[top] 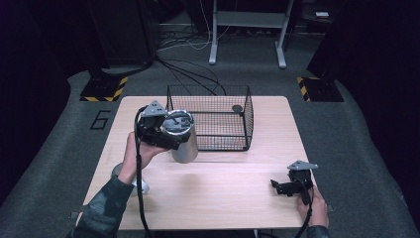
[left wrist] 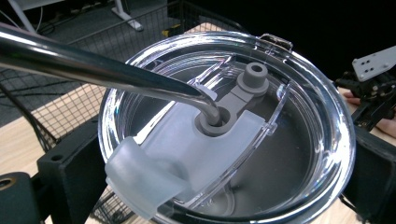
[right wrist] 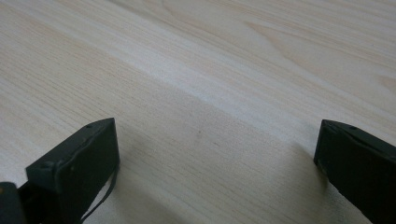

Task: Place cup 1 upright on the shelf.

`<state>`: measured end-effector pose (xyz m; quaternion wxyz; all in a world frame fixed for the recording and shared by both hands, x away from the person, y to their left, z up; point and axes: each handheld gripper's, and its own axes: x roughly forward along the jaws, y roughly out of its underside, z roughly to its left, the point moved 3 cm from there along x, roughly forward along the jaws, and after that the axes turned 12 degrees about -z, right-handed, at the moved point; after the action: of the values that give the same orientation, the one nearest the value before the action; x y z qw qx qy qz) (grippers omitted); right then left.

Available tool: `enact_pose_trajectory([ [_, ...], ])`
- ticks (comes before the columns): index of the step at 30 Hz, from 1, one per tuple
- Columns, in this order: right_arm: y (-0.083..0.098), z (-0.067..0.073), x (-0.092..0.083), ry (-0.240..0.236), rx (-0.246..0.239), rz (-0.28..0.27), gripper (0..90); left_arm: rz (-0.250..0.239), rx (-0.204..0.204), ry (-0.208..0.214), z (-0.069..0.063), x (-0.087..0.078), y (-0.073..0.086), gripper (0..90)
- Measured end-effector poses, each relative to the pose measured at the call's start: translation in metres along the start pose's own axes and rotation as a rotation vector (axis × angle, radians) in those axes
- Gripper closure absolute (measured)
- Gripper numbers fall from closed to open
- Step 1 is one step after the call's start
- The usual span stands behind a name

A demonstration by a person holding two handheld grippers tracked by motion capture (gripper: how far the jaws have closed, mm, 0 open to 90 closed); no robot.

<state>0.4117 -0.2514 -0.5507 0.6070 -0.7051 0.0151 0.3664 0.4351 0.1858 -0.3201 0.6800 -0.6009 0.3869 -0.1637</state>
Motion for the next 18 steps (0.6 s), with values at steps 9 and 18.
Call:
enact_pose_trajectory([
  [9, 0.000, 0.000, 0.000, 0.000, 0.000, -0.001, 0.0, -0.006, 0.020, 0.006, 0.001, 0.009, -0.015, 3.9],
  [18, 0.000, 0.000, 0.000, 0.000, 0.000, -0.001, 0.0, -0.007, 0.038, 0.010, 0.002, 0.022, -0.029, 3.9],
])
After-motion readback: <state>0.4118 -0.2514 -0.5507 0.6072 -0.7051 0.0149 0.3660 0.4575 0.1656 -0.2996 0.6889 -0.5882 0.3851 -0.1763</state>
